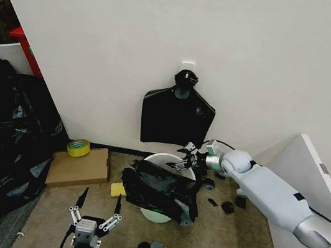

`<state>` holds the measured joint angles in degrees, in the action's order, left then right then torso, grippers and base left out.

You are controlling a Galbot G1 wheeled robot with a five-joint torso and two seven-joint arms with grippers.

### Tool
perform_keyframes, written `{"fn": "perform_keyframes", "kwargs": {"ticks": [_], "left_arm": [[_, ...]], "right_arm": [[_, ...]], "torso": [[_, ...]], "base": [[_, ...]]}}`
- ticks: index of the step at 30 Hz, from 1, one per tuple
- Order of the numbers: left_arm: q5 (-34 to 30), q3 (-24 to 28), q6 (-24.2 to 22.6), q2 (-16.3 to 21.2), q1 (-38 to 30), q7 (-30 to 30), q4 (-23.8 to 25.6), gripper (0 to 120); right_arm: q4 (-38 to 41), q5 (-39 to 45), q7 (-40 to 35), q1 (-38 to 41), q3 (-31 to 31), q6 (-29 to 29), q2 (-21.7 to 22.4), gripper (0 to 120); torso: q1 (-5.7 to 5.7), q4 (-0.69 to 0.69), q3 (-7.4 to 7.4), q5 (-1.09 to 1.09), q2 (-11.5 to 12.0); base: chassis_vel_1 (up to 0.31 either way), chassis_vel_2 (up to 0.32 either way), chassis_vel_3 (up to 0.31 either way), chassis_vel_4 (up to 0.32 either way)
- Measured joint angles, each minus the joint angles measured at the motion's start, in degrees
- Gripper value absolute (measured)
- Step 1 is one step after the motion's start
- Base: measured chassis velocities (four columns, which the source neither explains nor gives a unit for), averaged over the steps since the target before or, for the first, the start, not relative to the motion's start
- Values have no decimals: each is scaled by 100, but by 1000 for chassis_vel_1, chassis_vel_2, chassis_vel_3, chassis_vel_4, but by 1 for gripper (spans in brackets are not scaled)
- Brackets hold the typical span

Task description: Place the garbage bag over the trash bin.

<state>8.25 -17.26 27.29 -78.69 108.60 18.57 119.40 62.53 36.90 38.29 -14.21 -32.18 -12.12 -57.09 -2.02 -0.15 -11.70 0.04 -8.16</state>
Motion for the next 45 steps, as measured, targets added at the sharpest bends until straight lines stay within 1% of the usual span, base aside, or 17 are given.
{"fn": "perform_keyframes", "kwargs": {"ticks": [2,4,7,11,13,15,16,18,19,25,29,30,32,35,38,41,45], "left_arm": [[-146,37,2,5,16,-1,4,100],[-249,55,-16,9,26,-1,15,100],[-443,93,-56,9,38,-6,46,100],[-464,152,-85,3,40,-14,103,100],[-463,197,-112,-4,36,-16,145,100],[-461,207,-129,-4,31,-18,154,100],[-461,209,-134,-5,30,-17,156,100],[-461,214,-140,-5,26,-17,160,100],[-461,225,-143,-7,22,-17,164,100],[-462,231,-146,-7,21,-14,166,100],[-468,282,-146,-10,21,-9,182,100],[-474,320,-149,-3,21,-8,207,100],[-474,329,-151,2,21,-7,210,100],[-479,360,-166,36,28,-8,233,100],[-525,380,-192,83,36,-6,252,100],[-568,398,-221,114,37,-7,267,100],[-624,433,-294,189,33,-5,313,100]], "right_arm": [[-143,157,129,22,-19,-8,-47,60],[-201,181,176,37,-35,-7,-61,57],[-447,127,339,103,-93,54,-126,43],[-548,65,388,119,-98,81,-157,31],[-590,40,407,119,-104,93,-159,21],[-593,37,409,120,-107,95,-157,18],[-593,37,411,120,-109,96,-154,11],[-593,36,413,119,-112,97,-151,8],[-595,36,417,115,-115,98,-145,2],[-593,88,399,40,-84,109,-119,1],[-299,540,-153,-136,-64,110,-14,1],[2,736,-421,-258,-31,64,141,1],[136,768,-514,-332,18,68,211,1],[706,975,-988,-682,268,92,564,1],[1422,1317,-1541,-1171,623,-108,971,1],[1778,1449,-1839,-1446,854,-245,1125,1],[2689,1893,-2569,-2280,1737,-592,1382,1]], "torso": [[0,0,0,1,0],[0,1,0,1,0],[0,0,0,2,0],[0,0,0,3,0],[0,0,0,3,0],[0,0,0,3,0],[0,0,0,3,0],[0,0,0,3,0],[0,0,0,1,0],[1,1,1,-1,0],[1,-1,1,0,0],[1,1,0,2,0],[1,1,0,2,0],[1,0,0,2,0],[1,-1,0,-1,0],[1,-1,0,-2,0],[1,1,1,-5,0]], "base": [[0,0,0,0],[0,0,0,0],[0,0,0,0],[0,0,0,0],[0,0,0,0],[0,0,0,0],[0,0,0,0],[0,0,0,0],[0,0,0,0],[0,0,0,0],[0,0,0,0],[0,0,0,0],[0,0,0,0],[0,0,0,0],[0,0,0,0],[0,0,0,0],[0,0,0,0]]}}
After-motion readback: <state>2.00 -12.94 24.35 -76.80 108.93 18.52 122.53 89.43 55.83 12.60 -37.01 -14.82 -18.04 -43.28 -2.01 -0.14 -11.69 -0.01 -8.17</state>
